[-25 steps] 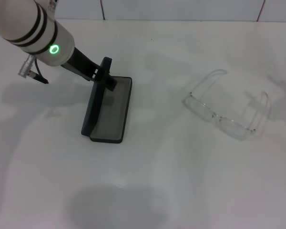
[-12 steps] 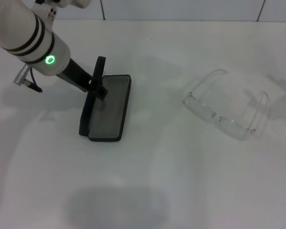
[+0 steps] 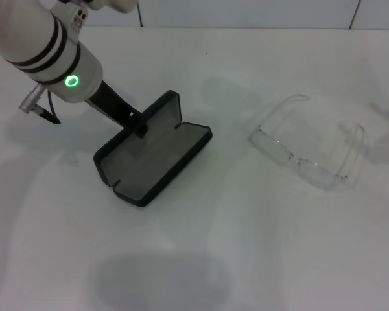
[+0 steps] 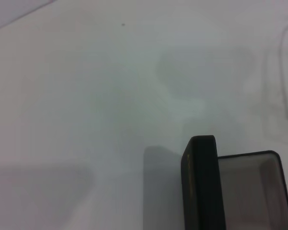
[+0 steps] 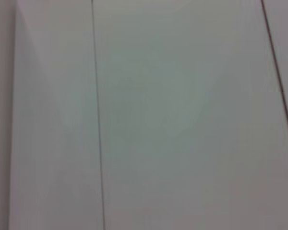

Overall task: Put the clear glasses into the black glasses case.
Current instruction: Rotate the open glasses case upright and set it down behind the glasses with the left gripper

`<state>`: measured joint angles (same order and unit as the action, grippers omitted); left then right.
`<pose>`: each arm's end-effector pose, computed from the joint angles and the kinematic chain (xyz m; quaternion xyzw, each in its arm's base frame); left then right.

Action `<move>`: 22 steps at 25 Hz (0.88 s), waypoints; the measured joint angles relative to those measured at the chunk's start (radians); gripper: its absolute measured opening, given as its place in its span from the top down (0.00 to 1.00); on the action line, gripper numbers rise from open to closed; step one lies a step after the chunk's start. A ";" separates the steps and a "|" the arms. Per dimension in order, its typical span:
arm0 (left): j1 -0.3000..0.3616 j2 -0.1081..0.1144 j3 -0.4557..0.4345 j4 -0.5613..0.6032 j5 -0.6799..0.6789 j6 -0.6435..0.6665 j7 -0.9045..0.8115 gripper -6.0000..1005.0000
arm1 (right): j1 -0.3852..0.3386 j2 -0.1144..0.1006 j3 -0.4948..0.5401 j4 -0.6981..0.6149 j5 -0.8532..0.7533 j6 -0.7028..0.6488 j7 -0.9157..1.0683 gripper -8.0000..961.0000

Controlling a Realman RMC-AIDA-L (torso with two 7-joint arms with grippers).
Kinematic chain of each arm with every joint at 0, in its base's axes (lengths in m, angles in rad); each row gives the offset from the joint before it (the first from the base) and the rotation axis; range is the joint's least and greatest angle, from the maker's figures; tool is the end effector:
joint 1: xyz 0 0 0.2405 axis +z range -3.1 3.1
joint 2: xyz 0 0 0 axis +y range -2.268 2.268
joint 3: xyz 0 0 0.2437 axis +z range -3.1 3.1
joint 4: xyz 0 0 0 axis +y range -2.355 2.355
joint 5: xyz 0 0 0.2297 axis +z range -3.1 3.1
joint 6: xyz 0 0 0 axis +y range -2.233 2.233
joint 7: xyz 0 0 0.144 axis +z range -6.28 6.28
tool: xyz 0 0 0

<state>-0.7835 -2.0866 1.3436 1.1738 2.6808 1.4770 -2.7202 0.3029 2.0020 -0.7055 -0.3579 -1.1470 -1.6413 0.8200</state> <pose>-0.1429 0.4028 -0.0043 -0.8874 -0.3704 0.1735 0.2127 0.3227 0.2951 0.0757 -0.7626 0.1346 0.4596 0.4349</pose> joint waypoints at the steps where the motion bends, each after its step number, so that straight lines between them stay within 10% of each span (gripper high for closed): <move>1: 0.000 0.000 -0.001 0.000 -0.006 0.002 0.005 0.71 | -0.001 0.000 0.009 0.005 0.000 -0.001 0.000 0.12; 9: 0.045 -0.003 0.024 0.117 -0.066 0.033 0.135 0.78 | -0.005 0.000 0.047 0.025 0.000 -0.010 0.000 0.13; 22: 0.296 -0.005 0.359 0.484 -0.122 -0.040 0.564 0.79 | -0.008 0.000 0.072 0.045 0.006 -0.013 0.003 0.13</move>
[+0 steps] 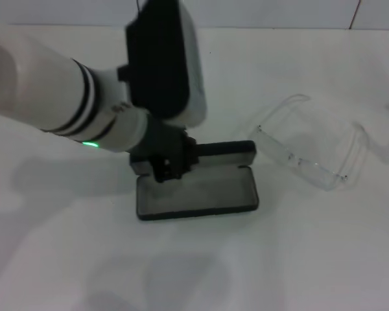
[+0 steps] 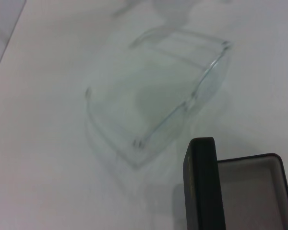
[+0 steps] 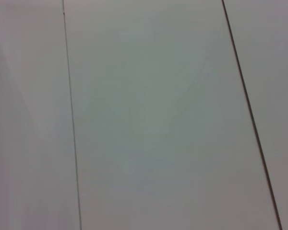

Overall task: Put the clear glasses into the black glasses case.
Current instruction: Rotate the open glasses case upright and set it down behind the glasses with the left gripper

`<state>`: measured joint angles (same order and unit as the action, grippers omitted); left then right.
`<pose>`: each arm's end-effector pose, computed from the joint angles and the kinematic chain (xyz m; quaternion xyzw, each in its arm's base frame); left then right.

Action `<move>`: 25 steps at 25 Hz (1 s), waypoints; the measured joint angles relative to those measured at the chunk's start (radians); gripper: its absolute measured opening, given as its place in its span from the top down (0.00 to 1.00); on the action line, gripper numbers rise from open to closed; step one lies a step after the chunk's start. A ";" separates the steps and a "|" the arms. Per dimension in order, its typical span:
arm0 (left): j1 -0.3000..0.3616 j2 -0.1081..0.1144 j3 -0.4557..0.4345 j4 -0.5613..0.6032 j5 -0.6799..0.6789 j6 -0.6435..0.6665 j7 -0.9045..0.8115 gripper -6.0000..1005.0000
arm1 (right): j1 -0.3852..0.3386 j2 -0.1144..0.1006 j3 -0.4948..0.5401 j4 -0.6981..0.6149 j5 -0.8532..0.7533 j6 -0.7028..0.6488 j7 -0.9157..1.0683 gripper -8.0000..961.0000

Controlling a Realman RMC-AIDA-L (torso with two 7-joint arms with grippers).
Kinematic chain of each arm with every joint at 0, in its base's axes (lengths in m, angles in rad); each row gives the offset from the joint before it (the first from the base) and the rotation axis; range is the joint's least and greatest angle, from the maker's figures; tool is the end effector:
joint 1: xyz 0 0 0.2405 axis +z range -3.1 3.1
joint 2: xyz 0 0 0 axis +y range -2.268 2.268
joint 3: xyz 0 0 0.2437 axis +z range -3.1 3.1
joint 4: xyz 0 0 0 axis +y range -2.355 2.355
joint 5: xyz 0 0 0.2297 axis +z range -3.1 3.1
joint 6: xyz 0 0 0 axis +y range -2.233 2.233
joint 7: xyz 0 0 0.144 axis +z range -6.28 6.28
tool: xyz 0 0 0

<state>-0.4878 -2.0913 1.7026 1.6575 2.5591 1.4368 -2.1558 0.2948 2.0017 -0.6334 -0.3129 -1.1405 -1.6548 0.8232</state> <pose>-0.0969 0.3297 -0.0260 -0.9728 0.0445 0.1675 0.1539 0.3331 0.2877 0.0806 -0.7350 0.1565 0.4730 0.4599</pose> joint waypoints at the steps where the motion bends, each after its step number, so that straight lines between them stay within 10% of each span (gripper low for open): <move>1: 0.007 0.000 0.023 0.006 -0.004 -0.025 0.032 0.79 | 0.000 0.000 0.000 0.000 0.002 -0.001 0.000 0.13; 25: -0.135 -0.007 0.151 -0.248 -0.045 -0.335 0.044 0.78 | -0.022 0.002 0.009 0.016 0.019 -0.003 -0.002 0.13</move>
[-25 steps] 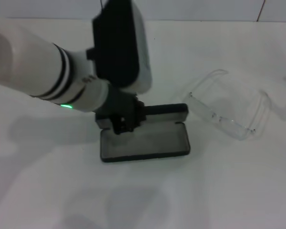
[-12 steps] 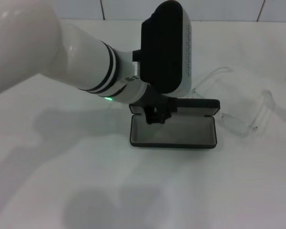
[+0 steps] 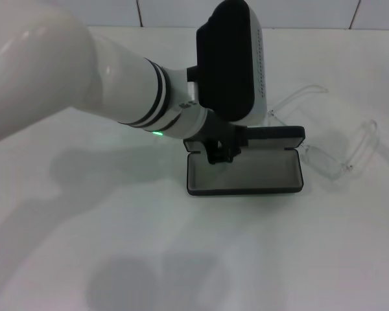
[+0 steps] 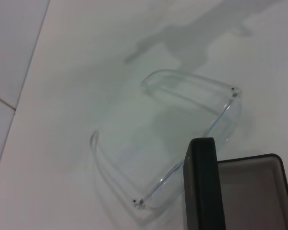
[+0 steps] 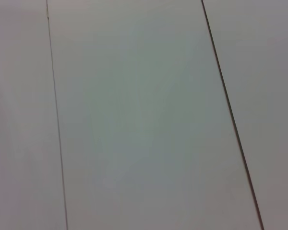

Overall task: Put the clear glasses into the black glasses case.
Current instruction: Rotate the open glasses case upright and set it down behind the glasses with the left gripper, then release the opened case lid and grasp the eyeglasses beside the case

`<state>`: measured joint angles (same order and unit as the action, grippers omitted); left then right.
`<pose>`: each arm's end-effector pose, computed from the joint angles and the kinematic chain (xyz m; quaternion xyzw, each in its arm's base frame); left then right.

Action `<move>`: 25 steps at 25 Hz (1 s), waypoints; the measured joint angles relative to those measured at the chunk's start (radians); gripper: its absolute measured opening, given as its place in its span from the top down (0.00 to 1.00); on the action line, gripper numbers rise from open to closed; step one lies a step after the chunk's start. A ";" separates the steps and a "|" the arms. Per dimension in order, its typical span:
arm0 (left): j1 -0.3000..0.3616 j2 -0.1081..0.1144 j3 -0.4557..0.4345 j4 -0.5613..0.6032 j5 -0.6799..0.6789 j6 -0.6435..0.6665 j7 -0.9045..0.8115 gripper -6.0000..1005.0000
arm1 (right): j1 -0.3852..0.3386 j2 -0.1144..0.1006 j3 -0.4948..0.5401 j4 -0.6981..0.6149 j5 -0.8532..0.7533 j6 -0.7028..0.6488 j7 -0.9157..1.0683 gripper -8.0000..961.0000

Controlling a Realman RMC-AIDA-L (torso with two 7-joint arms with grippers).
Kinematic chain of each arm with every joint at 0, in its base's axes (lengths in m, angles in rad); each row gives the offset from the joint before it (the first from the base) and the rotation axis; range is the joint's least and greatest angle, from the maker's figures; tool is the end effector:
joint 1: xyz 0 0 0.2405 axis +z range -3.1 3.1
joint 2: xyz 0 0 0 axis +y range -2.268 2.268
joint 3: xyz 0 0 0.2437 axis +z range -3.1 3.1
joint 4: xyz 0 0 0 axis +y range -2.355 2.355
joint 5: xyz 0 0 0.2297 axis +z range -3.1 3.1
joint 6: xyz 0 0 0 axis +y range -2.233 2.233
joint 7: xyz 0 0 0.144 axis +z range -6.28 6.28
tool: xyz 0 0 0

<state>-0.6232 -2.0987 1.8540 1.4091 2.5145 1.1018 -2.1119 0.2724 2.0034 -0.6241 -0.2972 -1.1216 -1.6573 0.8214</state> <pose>-0.0739 0.3514 -0.0866 -0.9692 0.1240 0.1291 0.1690 0.3411 0.2789 0.0811 -0.7226 0.1703 0.4744 0.4730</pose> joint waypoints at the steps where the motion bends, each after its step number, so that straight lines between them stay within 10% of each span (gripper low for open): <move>1: 0.001 0.000 0.006 0.000 0.001 -0.004 0.000 0.78 | 0.000 0.000 0.000 0.000 0.000 -0.001 0.000 0.13; 16: 0.018 0.000 0.114 0.022 0.118 -0.043 -0.046 0.75 | -0.002 -0.004 -0.007 -0.001 -0.006 -0.011 0.006 0.13; 25: 0.138 0.005 0.095 0.296 0.096 0.020 -0.076 0.68 | 0.048 -0.063 -0.040 -0.143 -0.289 0.025 0.323 0.13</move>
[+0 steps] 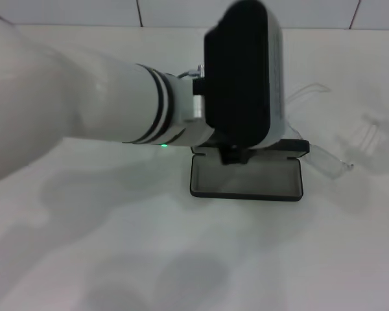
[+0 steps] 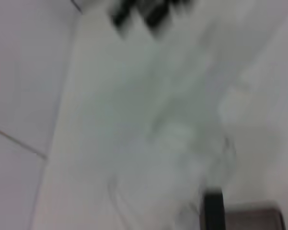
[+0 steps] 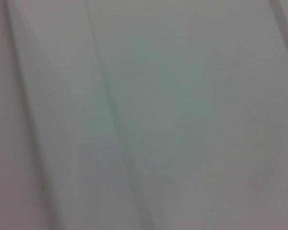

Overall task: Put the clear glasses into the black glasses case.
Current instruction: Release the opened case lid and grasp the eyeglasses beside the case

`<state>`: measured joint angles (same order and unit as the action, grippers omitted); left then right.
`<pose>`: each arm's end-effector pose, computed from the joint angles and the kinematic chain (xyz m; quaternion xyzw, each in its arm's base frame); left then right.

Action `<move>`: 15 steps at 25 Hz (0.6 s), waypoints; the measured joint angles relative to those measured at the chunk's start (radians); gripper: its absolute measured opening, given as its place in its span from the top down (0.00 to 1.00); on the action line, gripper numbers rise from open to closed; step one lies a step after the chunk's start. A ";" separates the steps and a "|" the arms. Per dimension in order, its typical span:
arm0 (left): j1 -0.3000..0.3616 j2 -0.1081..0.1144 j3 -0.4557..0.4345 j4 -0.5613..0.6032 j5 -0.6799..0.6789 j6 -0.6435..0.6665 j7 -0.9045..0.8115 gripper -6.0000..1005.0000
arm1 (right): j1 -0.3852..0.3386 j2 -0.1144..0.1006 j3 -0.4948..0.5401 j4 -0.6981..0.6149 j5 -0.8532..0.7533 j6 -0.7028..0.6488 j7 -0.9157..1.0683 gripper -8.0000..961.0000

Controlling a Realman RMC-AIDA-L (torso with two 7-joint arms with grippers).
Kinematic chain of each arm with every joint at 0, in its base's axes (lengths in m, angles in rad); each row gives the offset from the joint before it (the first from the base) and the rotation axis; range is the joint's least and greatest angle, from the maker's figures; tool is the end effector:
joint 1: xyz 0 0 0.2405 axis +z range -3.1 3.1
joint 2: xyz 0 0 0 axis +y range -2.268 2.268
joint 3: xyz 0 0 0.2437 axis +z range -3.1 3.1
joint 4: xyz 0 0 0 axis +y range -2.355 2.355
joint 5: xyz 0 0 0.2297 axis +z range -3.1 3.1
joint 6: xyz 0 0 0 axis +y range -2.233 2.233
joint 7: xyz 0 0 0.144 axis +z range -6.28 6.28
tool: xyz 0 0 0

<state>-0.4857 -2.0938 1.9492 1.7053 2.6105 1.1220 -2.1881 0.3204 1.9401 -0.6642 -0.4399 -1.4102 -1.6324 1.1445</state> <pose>-0.0442 0.3159 -0.0674 -0.9590 0.1648 0.0973 0.2089 0.3274 0.3009 0.0867 -0.8176 0.2213 0.4246 0.3197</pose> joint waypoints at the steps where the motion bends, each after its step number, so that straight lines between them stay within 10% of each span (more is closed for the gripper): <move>1: 0.016 0.000 -0.010 0.033 -0.022 0.001 0.000 0.68 | 0.006 -0.006 0.000 -0.041 -0.055 0.001 0.073 0.13; 15: 0.222 0.003 -0.439 0.083 -0.887 0.066 0.264 0.68 | 0.251 -0.052 -0.076 -0.600 -0.692 -0.057 0.906 0.19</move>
<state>-0.2641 -2.0908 1.5099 1.7884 1.7235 1.1875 -1.9237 0.5712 1.8885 -0.7400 -1.0403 -2.1024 -1.6893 2.0504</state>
